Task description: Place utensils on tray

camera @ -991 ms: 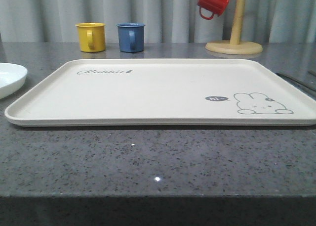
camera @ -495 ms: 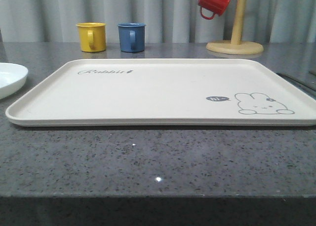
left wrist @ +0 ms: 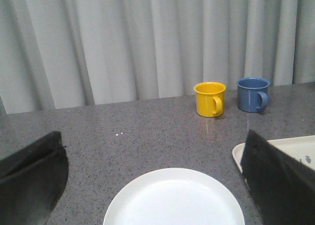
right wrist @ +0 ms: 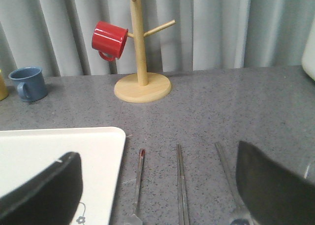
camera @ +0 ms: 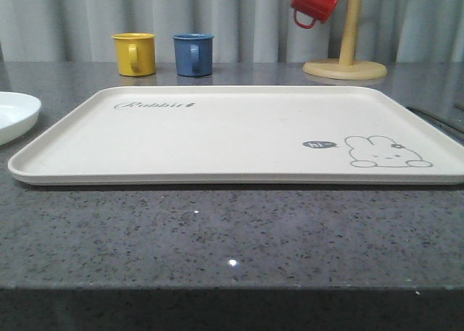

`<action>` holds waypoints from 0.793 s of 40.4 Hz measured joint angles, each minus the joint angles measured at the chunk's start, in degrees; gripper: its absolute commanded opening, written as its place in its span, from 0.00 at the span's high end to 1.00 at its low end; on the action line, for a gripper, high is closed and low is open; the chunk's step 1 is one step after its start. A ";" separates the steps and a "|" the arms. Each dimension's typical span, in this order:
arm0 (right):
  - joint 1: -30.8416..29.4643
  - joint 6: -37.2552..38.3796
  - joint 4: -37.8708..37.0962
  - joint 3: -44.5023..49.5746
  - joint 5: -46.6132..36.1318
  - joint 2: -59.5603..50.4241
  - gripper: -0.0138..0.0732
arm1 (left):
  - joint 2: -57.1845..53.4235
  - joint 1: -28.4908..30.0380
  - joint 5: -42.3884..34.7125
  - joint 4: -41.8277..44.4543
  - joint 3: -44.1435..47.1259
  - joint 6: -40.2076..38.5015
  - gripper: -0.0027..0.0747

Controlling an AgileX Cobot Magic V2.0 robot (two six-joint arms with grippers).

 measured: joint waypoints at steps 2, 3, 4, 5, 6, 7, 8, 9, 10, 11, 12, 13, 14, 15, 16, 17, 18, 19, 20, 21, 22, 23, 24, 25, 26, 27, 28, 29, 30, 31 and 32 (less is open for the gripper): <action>0.00 0.00 0.00 0.00 0.00 0.00 0.09 | 3.00 0.00 2.83 -0.36 -2.26 0.00 0.09; 0.00 0.00 0.00 0.00 0.00 0.00 0.09 | 4.51 0.00 4.37 -0.49 -3.78 0.00 0.09; 0.00 0.00 0.00 0.00 0.00 0.00 0.09 | 7.10 0.00 6.94 -0.63 -5.45 0.00 0.09; 0.00 0.00 0.00 0.00 0.00 0.00 0.09 | 9.46 0.00 9.24 -0.77 -7.23 0.25 0.09; 0.00 0.00 0.00 0.00 0.00 0.00 0.09 | 12.02 -0.14 11.23 -0.87 -9.10 0.72 0.09; 0.00 0.00 0.00 0.00 0.00 0.00 0.09 | 14.73 -0.46 13.79 -0.87 -10.97 1.63 0.09; 0.00 0.00 0.00 0.00 0.00 0.00 0.09 | 17.01 -0.86 16.46 -0.87 -12.45 2.44 0.09; 0.00 0.00 0.00 0.00 0.00 0.00 0.09 | 19.92 -1.52 19.29 -0.87 -14.31 3.47 0.09; 0.00 0.00 0.00 0.00 0.00 0.00 0.09 | 22.26 -2.13 21.60 -0.87 -15.74 4.41 0.09; 0.00 0.00 0.00 0.00 0.00 0.00 0.15 | 25.22 -2.97 24.36 -0.87 -17.46 5.08 0.09; 0.00 0.00 0.00 0.00 0.09 0.00 0.15 | 28.22 -3.85 27.09 -0.87 -19.15 5.61 0.09; 0.00 0.00 0.00 0.00 0.09 0.00 0.15 | 30.71 -4.75 29.14 -0.87 -20.71 6.00 0.09; 0.00 0.00 0.00 0.00 0.09 0.00 0.15 | 33.77 -5.63 31.62 -0.87 -21.88 6.64 0.09; 0.00 0.00 0.00 0.00 0.09 0.00 0.15 | 36.71 -6.32 33.90 -0.87 -23.25 7.30 0.09; 0.00 0.00 0.00 0.00 0.09 0.00 0.15 | 39.56 -7.24 36.02 -0.87 -24.51 8.13 0.09; 0.00 0.00 0.00 0.00 0.09 0.00 0.15 | 42.28 -8.17 37.77 -0.87 -25.69 8.95 0.10; 0.00 0.00 0.00 0.00 0.09 0.00 0.15 | 44.84 -9.08 39.19 -0.87 -26.71 9.50 0.11; 0.00 0.00 0.00 0.00 0.09 0.00 0.15 | 47.25 -9.98 40.25 -0.43 -27.64 9.86 0.12; 0.00 0.00 0.00 0.00 0.09 0.00 0.15 | 49.51 -10.87 40.91 0.22 -28.47 10.11 0.15; 0.00 0.00 0.00 0.00 0.09 0.00 0.15 | 51.58 -11.63 41.69 1.13 -29.22 10.26 0.18; 0.00 0.00 0.00 0.00 0.09 0.00 0.15 | 53.14 -12.16 42.31 1.53 -29.72 10.44 0.19; 0.00 0.00 0.00 0.00 0.09 0.00 0.15 | 54.54 -12.60 42.64 2.00 -30.19 10.51 0.22; 0.00 0.00 0.00 0.00 0.09 0.00 0.15 | 55.84 -12.91 43.17 2.30 -30.60 10.49 0.26; 0.00 0.00 0.00 0.00 0.09 0.00 0.15 | 57.27 -13.05 43.59 2.80 -30.92 10.54 0.30; 0.00 0.00 0.00 0.00 0.09 0.00 0.15 | 58.51 -13.15 43.96 3.02 -31.31 10.54 0.34; 0.00 0.00 0.00 0.00 0.09 0.00 0.15 | 59.52 -13.15 44.08 3.27 -31.43 10.54 0.39; 0.00 0.00 0.00 0.00 0.09 0.00 0.15 | 60.35 -13.15 44.17 3.42 -31.57 10.54 0.44; 0.00 0.00 0.00 0.00 0.09 0.00 0.15 | 60.87 -13.15 44.21 3.52 -31.57 10.54 0.49; 0.00 0.00 0.00 0.00 0.09 0.00 0.15 | 61.27 -13.15 44.30 3.52 -31.57 10.54 0.53; 0.00 0.00 0.00 0.00 0.09 0.00 0.15 | 61.56 -13.28 44.43 3.53 -31.57 10.54 0.60; 0.00 0.00 0.00 0.00 0.09 0.00 0.15 | 61.83 -13.28 44.43 3.64 -31.57 10.54 0.67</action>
